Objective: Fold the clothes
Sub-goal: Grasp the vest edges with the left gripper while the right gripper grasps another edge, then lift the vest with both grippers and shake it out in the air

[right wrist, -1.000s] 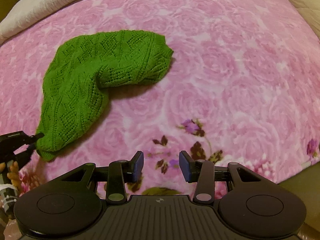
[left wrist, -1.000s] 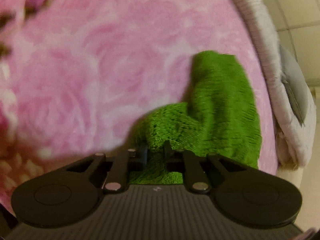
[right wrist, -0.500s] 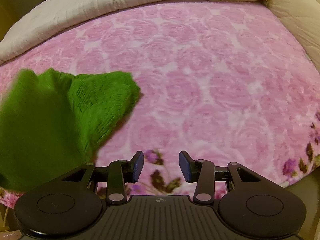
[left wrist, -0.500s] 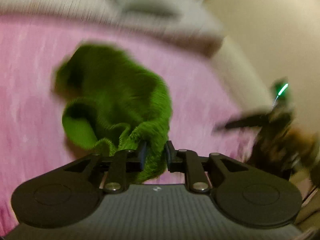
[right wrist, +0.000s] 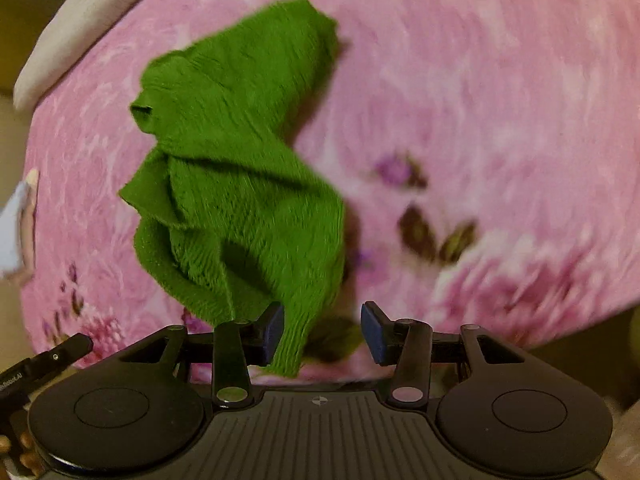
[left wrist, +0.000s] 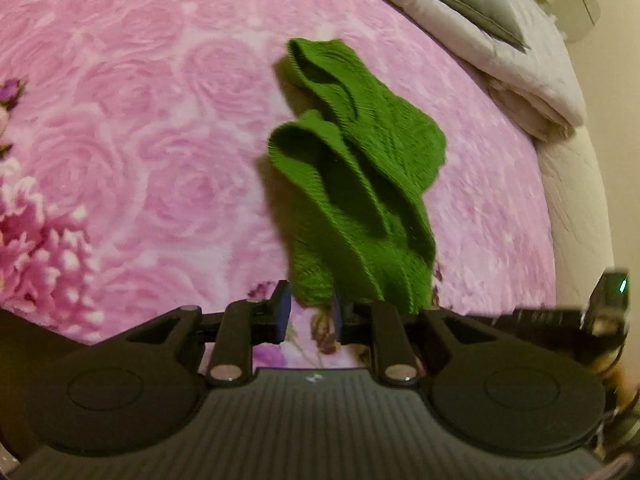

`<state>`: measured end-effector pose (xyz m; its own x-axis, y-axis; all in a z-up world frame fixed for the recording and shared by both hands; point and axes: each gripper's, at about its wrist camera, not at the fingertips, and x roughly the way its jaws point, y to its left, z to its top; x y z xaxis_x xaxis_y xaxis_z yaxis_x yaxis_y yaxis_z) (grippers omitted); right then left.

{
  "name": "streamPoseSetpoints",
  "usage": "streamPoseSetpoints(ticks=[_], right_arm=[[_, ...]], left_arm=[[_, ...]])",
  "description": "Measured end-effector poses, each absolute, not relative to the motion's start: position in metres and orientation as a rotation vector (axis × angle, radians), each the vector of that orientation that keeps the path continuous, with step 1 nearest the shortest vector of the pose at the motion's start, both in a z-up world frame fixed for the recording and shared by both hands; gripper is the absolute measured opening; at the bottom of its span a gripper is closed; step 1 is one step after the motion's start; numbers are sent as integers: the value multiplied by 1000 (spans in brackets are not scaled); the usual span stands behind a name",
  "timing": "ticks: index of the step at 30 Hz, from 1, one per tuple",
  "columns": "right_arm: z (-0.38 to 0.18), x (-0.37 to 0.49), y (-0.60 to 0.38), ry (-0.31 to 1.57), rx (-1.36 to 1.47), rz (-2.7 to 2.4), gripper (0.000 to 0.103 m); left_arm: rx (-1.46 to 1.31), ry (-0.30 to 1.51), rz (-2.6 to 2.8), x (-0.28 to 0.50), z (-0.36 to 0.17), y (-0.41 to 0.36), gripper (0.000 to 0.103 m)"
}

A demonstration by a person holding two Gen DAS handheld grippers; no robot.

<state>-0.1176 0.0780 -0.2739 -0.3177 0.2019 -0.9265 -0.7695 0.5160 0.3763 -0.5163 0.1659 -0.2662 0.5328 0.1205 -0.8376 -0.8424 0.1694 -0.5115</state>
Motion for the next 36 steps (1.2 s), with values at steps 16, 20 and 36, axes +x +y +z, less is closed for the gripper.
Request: streamPoseSetpoints(ticks=[16, 20, 36], right_arm=[[-339, -125, 52, 1746, -5, 766, 7], [-334, -114, 45, 1710, 15, 728, 7], [-354, -114, 47, 1836, 82, 632, 38]], left_arm=[[-1460, 627, 869, -533, -319, 223, 32], [-1638, 411, 907, -535, -344, 240, 35], [-1810, 277, 909, -490, -424, 277, 38]])
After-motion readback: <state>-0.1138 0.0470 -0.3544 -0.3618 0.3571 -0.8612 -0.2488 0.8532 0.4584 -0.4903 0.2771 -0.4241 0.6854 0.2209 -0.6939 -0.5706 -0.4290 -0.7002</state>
